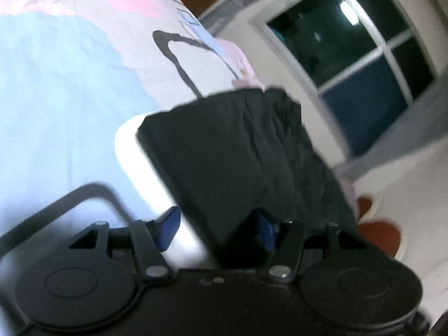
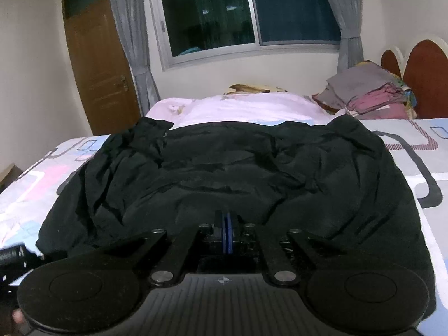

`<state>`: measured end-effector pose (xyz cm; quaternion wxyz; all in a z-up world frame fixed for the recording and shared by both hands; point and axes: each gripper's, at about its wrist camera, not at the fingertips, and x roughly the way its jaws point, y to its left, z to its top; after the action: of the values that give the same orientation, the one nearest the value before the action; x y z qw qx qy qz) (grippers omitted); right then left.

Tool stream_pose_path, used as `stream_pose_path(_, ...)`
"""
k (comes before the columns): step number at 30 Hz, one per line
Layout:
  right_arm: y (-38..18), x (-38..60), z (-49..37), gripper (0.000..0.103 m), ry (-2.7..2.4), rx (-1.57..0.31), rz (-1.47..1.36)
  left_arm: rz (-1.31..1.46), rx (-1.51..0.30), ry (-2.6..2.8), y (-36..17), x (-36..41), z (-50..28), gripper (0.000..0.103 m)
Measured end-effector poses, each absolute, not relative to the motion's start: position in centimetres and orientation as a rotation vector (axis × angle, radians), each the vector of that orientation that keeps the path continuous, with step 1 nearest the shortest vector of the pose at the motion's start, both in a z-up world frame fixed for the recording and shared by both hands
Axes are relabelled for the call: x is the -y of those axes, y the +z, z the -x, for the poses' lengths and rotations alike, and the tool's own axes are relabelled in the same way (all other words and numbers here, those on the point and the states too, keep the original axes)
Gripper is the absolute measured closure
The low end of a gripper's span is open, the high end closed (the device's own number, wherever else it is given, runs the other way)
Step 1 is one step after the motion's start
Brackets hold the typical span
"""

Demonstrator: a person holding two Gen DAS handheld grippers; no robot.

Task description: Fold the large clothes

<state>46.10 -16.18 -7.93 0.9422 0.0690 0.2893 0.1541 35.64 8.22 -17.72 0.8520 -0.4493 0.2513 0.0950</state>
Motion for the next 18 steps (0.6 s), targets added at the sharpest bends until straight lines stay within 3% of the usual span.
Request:
stream_pose_path(8, -8.5, 16.5, -47.0, 0.100, 0.300, -0.583, -0.183, 0.917, -0.533, 0.169, -18.2, -9.0, -39.1, 0.040)
stream_pose_path(14, -8.4, 16.1, -47.5, 0.100, 0.255, -0.627, -0.192, 0.814, -0.560, 0.152, -17.3, -8.5, -39.9, 0.052)
stream_pose_path(17, -7.9, 16.2, -47.2, 0.100, 0.241, -0.622, -0.203, 0.816, -0.572, 0.144, -17.3, -8.4, -39.9, 0.051)
stream_pose_path(18, -7.4, 16.4, -46.8, 0.100, 0.241, -0.597, -0.216, 0.818, -0.577, 0.144, -17.5, -8.6, -39.9, 0.045)
